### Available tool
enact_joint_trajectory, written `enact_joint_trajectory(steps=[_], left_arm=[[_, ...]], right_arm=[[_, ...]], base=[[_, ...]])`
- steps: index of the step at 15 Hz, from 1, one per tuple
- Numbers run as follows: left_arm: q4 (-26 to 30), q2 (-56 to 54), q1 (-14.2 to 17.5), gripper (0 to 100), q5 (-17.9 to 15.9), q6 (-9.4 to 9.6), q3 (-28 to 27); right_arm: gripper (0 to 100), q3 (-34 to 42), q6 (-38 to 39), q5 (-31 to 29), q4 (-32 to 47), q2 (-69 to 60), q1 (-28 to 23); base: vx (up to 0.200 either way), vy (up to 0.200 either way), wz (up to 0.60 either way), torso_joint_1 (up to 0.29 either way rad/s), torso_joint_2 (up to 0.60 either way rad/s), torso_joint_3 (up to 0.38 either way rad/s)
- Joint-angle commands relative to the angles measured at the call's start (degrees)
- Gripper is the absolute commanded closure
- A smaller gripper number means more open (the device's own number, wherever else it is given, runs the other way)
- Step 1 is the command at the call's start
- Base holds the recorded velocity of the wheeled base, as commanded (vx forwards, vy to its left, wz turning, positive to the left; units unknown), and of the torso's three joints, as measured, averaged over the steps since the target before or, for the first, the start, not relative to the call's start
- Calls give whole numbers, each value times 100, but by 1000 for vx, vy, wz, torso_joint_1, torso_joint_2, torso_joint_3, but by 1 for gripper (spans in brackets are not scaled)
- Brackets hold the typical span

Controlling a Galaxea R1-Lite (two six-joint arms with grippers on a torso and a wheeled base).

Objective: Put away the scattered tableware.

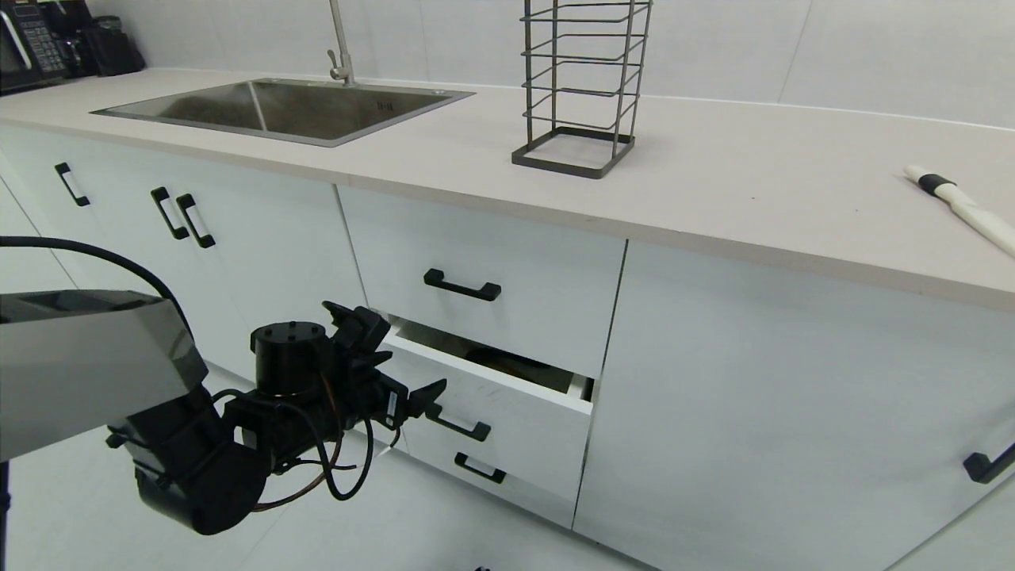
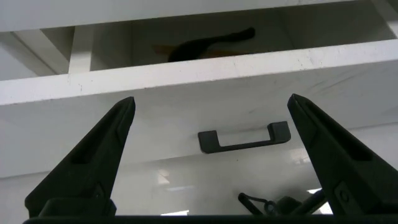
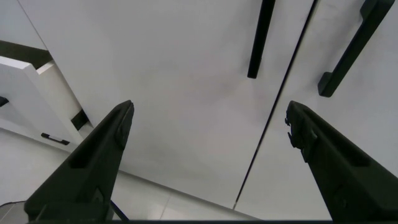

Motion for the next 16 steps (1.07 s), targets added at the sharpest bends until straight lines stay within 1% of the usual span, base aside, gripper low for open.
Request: enact_joint_trajectory(steps=[1, 4, 7, 9, 10, 13, 16], left_arm=[[-4, 104, 6, 0, 10, -2, -106], [-13, 201, 6, 0, 10, -2, -255], [-171, 421, 6, 0, 10, -55, -475], [-408, 632, 6, 0, 1, -161, -686], [-470, 667, 6, 0, 10, -169, -703], [-1120, 948, 41, 0, 10, -213, -721], [-1199, 957, 94, 0, 1, -196, -721]], right_arm=[[0, 0, -1, 8, 0, 9, 1], [0, 0, -1, 8, 0, 9, 1], [0, 0, -1, -1, 0, 9, 1], [0, 0, -1, -1, 0, 9, 1], [0, 0, -1, -1, 0, 9, 1], [0, 0, -1, 8, 0, 9, 1], [0, 0, -1, 8, 0, 9, 1]], base=[[0, 0, 0, 0, 0, 0], [0, 0, 0, 0, 0, 0], [0, 0, 0, 0, 0, 0], [0, 0, 0, 0, 0, 0], [0, 0, 0, 0, 0, 0], [0, 0, 0, 0, 0, 0], [0, 0, 0, 0, 0, 0]])
